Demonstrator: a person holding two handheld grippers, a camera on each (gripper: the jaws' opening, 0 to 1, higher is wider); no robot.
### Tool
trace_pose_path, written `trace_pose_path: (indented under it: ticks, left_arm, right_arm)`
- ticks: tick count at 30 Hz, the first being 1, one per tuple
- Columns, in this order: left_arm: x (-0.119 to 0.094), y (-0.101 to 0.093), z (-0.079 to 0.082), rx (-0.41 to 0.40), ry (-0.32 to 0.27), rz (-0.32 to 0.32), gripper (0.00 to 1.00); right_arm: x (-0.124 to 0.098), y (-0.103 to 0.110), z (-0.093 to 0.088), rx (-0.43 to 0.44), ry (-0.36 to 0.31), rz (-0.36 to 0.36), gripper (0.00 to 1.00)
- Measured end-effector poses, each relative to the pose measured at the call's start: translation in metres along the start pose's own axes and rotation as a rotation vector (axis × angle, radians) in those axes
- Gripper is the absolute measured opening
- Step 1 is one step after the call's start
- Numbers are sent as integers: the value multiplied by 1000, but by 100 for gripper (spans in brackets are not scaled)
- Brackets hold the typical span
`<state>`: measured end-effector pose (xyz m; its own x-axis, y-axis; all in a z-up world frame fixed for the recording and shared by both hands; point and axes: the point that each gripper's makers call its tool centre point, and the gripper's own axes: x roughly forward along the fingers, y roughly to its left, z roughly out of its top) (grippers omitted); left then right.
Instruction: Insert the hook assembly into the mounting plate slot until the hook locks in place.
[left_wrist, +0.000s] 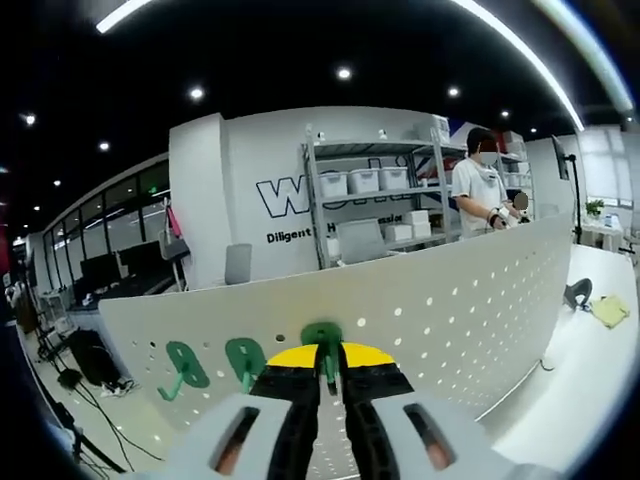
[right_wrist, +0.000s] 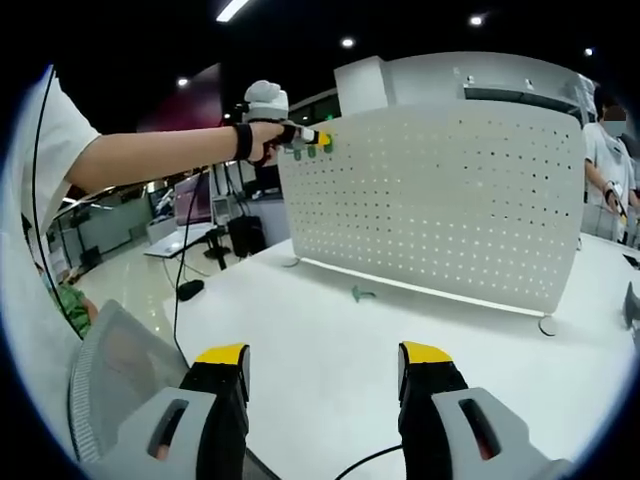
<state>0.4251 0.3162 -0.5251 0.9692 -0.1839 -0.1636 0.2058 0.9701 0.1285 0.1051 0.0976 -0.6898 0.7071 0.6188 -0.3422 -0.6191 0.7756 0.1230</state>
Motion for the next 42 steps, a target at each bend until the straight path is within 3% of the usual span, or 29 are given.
trace_pose_path:
  ticks: [6,12,14,19,21,27,30,42]
  left_arm:
    - [2,-4,-1,37,0,-29,14]
    - [-2,-5,2,35,-34,-55,17]
    - [-4,-3,11,41,-75,-45,18]
    - [-3,-2,11,22,-73,-59,18]
    - [-3,-2,10,49,-72,-52,18]
    - [1,-13,0,34,-33,-108,20]
    - [0,-21,1,60,-45,-116,26]
    - [-3,-19,0,60,-51,-125,28]
  right_arm:
    - [3,3,2,-9,1,10,61]
    - [5,6,2,-16,6,20,61]
    - [5,6,3,-16,3,20,61]
    - [5,6,3,-17,5,19,61]
    - [5,6,3,-14,5,18,61]
    - [6,8,3,-15,3,22,61]
    - [6,8,3,-14,3,20,61]
    - [6,5,6,-15,-3,16,61]
